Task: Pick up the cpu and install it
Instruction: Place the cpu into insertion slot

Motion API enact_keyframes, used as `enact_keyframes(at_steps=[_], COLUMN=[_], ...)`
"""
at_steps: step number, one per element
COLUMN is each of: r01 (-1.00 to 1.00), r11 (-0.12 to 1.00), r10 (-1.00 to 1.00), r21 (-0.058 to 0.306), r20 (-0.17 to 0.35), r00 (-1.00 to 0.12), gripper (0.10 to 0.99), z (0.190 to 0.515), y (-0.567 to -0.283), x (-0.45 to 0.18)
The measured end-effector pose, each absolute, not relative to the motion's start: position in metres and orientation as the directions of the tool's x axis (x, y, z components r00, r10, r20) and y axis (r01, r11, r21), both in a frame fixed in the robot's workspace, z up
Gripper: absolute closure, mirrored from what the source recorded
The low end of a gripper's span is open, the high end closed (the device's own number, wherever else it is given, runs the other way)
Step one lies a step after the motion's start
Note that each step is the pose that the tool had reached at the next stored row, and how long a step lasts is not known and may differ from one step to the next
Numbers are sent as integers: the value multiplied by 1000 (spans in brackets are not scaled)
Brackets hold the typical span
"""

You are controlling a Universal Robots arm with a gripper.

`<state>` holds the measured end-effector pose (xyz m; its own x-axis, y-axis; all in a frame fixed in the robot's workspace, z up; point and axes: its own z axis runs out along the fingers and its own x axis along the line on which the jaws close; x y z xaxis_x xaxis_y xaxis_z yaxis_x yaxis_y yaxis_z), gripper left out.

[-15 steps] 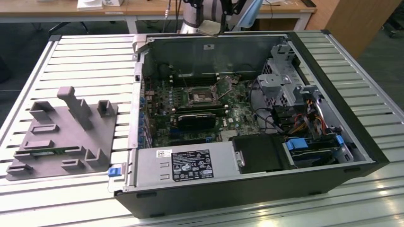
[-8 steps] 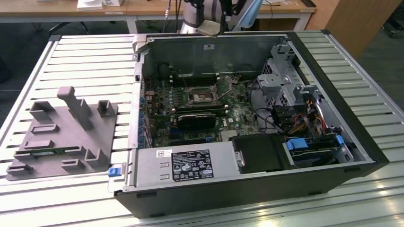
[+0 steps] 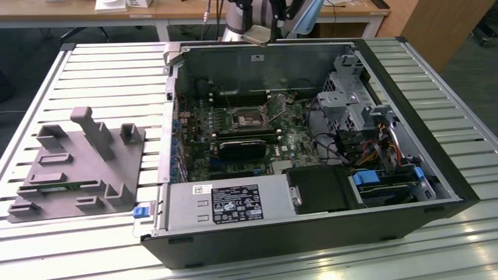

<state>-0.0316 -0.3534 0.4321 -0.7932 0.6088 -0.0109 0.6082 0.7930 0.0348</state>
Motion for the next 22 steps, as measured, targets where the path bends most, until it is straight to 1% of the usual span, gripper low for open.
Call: enact_keyframes(at_steps=[22], r01=[743], r11=[668], r10=[744], r21=[35], r20=[-11], r00=[-669], gripper=[553], z=[432], y=[-353], x=[-32])
